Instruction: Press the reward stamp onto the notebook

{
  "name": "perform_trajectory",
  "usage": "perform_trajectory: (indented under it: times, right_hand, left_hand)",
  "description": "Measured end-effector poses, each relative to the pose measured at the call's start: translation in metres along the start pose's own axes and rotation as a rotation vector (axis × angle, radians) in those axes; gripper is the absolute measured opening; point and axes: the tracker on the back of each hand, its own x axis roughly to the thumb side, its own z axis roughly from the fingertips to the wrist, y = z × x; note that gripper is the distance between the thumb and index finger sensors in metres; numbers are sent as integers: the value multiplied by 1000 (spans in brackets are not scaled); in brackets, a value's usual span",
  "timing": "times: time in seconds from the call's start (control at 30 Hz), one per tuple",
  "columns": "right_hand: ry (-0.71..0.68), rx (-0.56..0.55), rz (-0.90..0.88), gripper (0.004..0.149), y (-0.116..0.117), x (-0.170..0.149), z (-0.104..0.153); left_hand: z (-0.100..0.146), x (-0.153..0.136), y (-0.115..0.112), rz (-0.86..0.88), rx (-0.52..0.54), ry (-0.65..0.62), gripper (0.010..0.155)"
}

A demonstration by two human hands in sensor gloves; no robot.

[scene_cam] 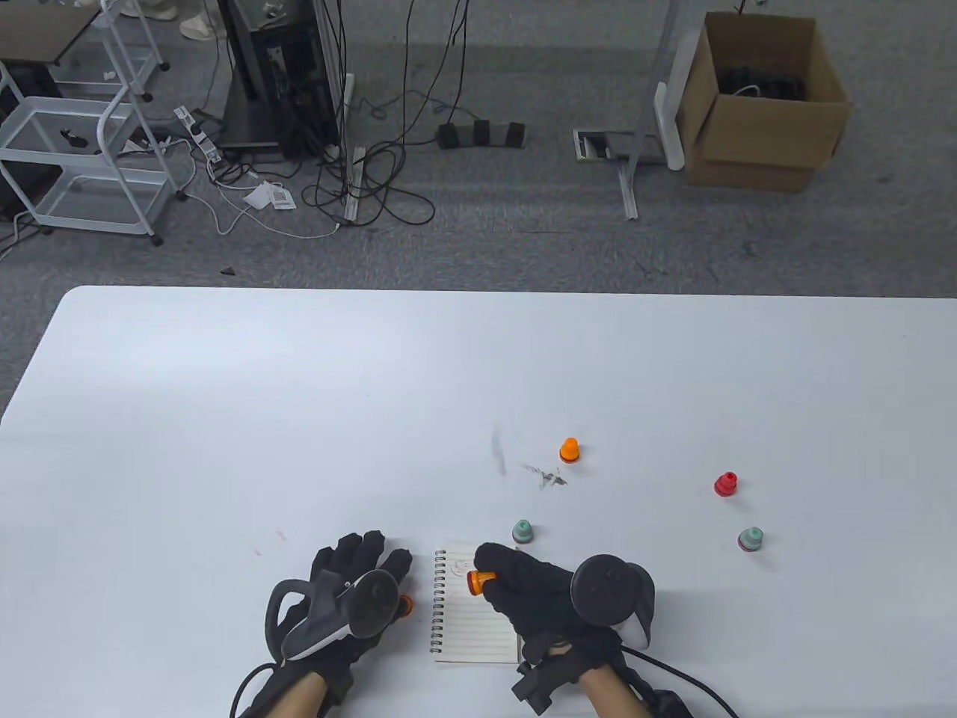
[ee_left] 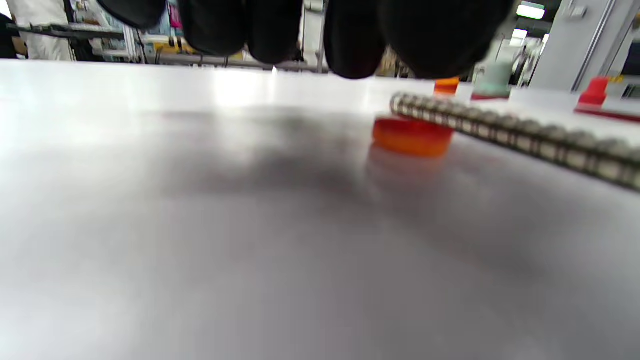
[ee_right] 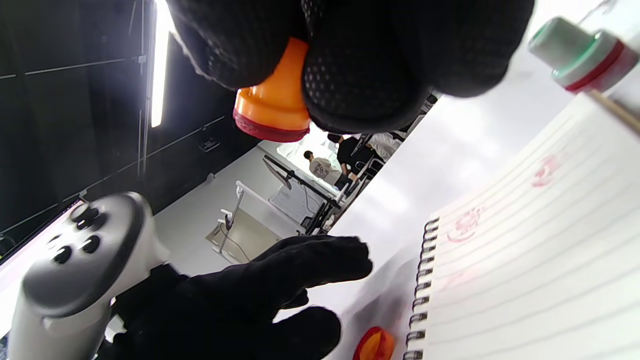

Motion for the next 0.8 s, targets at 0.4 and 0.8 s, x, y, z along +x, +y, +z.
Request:
perform_trajectory:
  times: [0.4,0.8]
  right_hand:
    - [9,-3,429,51,-28,4,1]
    - [87,209,821,47,-11,-7,-3]
  left_hand:
    - [12,-7,23,20,180,-66,65]
    - [13,1,22,-7,166,-89,64]
